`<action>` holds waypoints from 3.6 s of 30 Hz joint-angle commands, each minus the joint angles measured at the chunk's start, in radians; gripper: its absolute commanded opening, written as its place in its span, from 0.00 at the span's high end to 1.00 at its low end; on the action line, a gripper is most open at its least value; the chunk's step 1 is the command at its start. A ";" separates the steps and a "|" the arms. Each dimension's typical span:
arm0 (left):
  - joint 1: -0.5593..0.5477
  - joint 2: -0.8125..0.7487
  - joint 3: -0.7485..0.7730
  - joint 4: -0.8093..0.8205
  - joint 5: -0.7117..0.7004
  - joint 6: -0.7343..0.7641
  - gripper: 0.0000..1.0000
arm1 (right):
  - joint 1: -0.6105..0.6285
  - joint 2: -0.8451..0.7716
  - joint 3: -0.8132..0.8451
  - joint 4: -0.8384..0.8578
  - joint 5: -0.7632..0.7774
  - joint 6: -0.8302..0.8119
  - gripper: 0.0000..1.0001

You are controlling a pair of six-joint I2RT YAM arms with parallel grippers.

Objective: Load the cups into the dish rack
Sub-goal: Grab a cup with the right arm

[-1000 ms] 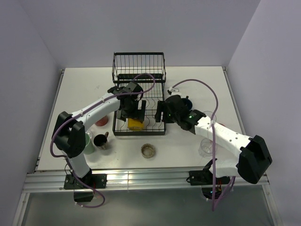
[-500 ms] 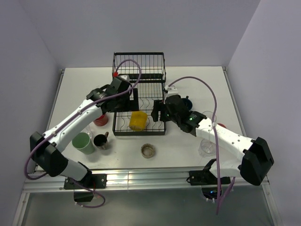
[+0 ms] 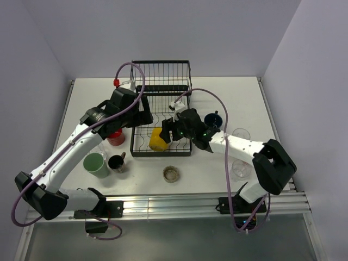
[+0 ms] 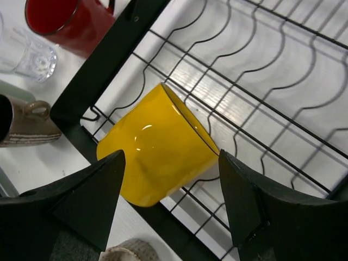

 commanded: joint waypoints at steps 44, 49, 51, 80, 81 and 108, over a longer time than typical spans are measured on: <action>0.069 -0.127 -0.138 0.068 0.068 0.037 0.01 | -0.101 0.080 0.041 0.022 -0.580 -0.079 0.39; 0.072 -0.124 -0.143 0.074 0.079 0.040 0.01 | -0.112 0.173 0.108 -0.031 -0.643 -0.112 0.37; 0.074 -0.122 -0.143 0.074 0.082 0.043 0.01 | -0.114 0.198 0.122 -0.041 -0.641 -0.117 0.37; 0.092 -0.110 -0.155 0.102 0.110 0.043 0.01 | -0.157 0.186 0.140 0.068 -0.857 0.024 1.00; 0.092 -0.111 -0.155 0.102 0.110 0.043 0.01 | -0.157 0.172 0.140 0.085 -0.857 0.053 1.00; 0.099 -0.279 -0.324 0.305 0.238 0.032 0.01 | -0.153 0.029 0.243 0.071 -0.778 0.343 1.00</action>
